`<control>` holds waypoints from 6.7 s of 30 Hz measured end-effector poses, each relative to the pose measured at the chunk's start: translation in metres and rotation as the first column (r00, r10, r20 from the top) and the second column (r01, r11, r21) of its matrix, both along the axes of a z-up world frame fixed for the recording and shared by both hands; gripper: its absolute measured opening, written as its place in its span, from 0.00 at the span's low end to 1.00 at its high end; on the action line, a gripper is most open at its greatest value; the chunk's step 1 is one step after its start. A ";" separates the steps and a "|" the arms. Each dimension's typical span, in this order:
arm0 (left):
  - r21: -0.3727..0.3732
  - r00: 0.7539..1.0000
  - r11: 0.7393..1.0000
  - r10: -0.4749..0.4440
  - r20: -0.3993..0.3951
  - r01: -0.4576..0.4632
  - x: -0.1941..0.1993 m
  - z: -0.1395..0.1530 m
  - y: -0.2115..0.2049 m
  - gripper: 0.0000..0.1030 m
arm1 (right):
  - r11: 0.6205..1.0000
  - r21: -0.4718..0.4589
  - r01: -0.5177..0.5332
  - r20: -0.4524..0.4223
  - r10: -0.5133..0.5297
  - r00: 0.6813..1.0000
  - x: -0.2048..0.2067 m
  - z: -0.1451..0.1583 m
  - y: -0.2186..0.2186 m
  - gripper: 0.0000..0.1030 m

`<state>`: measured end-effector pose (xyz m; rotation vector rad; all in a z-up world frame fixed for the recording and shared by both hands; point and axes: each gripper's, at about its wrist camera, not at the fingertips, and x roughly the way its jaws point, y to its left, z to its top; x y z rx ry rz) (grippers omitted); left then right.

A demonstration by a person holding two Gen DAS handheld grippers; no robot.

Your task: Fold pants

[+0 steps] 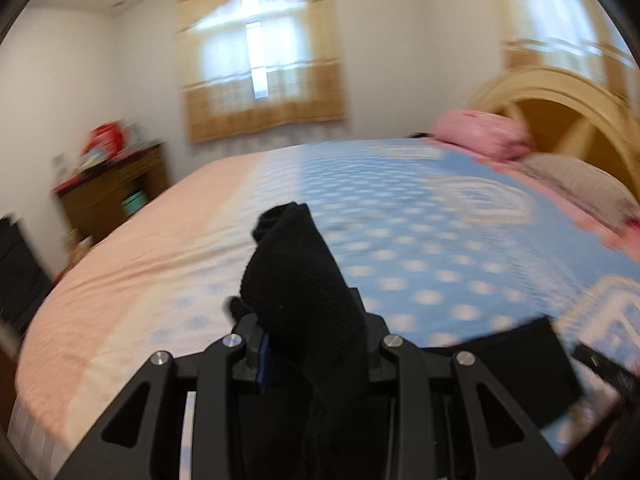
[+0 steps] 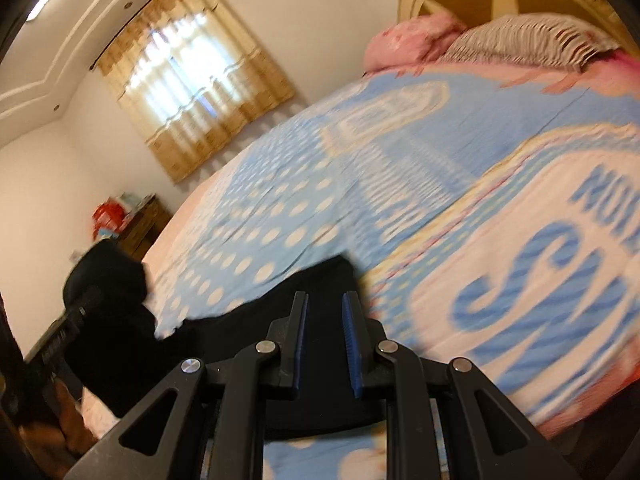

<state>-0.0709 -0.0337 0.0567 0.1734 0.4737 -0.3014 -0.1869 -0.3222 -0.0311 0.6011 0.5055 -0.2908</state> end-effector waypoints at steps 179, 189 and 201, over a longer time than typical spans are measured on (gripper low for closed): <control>0.052 0.762 0.780 0.621 -0.186 -0.623 0.027 -0.059 0.228 0.93 | 0.814 -0.220 -0.538 -0.143 0.519 0.843 0.157 -0.005 0.296 0.70; -0.017 0.827 0.830 0.552 -0.109 -0.557 -0.017 -0.027 0.198 1.00 | 0.833 -0.394 -0.388 0.096 0.457 0.884 0.093 0.070 0.298 0.76; 0.007 0.834 0.837 0.546 -0.082 -0.547 -0.018 -0.024 0.186 1.00 | 0.824 -0.400 -0.401 0.087 0.470 0.878 0.097 0.068 0.301 0.77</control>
